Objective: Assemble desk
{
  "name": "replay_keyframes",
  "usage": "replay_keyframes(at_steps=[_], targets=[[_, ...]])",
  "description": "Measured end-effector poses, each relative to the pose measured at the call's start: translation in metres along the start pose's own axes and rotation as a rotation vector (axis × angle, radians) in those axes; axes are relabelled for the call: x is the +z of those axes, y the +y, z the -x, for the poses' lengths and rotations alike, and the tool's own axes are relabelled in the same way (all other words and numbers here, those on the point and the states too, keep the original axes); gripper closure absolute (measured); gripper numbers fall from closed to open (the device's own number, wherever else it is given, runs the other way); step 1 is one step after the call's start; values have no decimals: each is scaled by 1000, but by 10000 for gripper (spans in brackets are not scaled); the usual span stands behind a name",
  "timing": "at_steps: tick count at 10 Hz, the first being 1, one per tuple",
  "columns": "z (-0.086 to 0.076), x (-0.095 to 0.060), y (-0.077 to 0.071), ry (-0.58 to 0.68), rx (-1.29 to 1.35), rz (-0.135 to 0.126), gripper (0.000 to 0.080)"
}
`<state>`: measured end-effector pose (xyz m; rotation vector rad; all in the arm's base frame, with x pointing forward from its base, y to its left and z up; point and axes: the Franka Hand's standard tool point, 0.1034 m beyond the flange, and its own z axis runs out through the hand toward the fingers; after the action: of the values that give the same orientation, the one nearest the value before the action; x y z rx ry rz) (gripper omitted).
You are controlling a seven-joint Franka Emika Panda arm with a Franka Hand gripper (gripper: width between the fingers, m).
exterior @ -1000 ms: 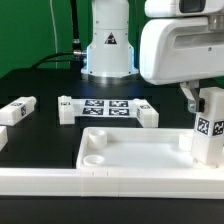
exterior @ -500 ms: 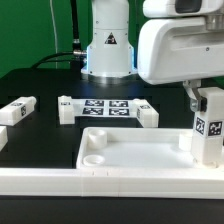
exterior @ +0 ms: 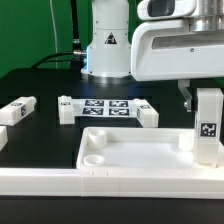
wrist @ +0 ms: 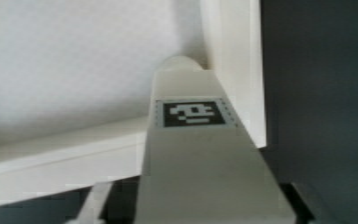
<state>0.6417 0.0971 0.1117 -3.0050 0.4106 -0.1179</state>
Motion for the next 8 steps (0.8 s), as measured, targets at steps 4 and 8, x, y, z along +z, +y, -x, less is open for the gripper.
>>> replay_keyframes(at_steps=[4,8], targets=[[-1,0,3,3,360,5,509],[1,1,4,9,760,11,509]])
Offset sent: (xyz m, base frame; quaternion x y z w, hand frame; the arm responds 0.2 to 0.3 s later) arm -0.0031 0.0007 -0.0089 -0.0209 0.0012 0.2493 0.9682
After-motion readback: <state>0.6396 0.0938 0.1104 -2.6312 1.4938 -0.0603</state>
